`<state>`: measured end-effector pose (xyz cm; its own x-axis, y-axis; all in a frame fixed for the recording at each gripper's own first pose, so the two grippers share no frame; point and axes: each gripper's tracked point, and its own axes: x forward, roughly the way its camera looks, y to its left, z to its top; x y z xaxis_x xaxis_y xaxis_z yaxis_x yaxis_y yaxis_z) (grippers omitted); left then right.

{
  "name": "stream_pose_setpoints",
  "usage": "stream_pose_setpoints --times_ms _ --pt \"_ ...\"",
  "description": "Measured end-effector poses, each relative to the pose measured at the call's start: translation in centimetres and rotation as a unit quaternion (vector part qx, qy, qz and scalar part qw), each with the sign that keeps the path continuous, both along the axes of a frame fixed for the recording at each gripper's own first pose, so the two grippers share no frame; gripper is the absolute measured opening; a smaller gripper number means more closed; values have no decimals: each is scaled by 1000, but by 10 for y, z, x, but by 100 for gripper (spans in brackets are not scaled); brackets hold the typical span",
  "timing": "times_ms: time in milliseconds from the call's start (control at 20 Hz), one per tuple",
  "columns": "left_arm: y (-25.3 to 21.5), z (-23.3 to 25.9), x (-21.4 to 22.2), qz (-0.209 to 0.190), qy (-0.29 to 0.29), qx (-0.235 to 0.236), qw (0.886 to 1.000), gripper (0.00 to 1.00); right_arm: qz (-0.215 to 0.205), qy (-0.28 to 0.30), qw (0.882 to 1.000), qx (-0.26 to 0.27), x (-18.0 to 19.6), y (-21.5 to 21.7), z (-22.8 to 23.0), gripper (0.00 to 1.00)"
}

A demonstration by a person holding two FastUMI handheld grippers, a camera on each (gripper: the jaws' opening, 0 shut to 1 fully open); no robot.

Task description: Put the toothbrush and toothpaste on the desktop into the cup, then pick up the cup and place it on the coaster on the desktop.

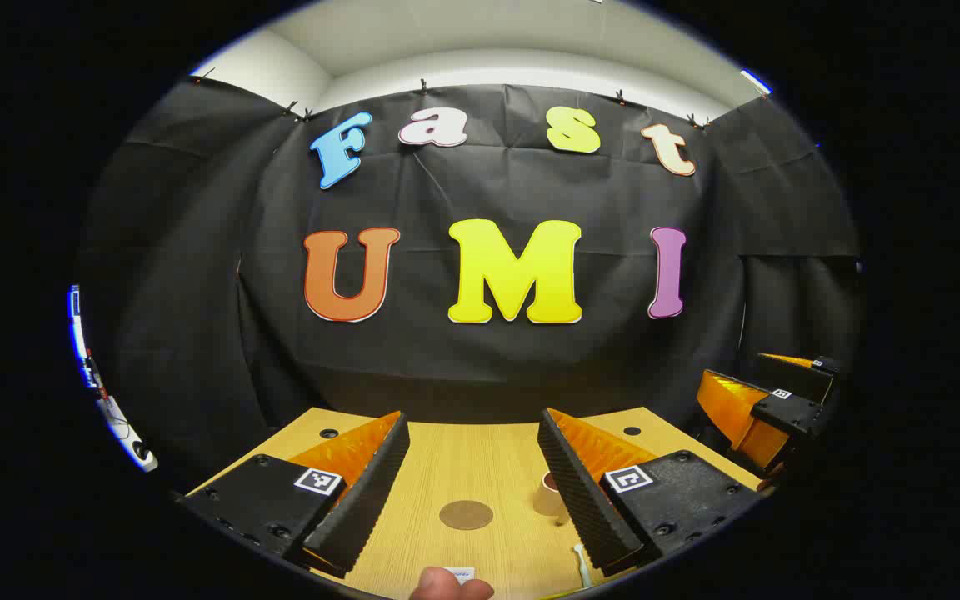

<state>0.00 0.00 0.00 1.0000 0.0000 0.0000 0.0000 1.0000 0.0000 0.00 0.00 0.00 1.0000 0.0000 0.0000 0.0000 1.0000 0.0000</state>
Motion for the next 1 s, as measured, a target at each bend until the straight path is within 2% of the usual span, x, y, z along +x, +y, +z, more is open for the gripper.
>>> stream_pose_setpoints --times_ms 50,1000 --pt "0 -2 0 0 2 -2 1000 100 -1 0 1000 -1 1 0 -1 95" --pt "11 -2 -9 19 -2 3 1000 99 15 13 1000 -8 -7 13 -9 95"
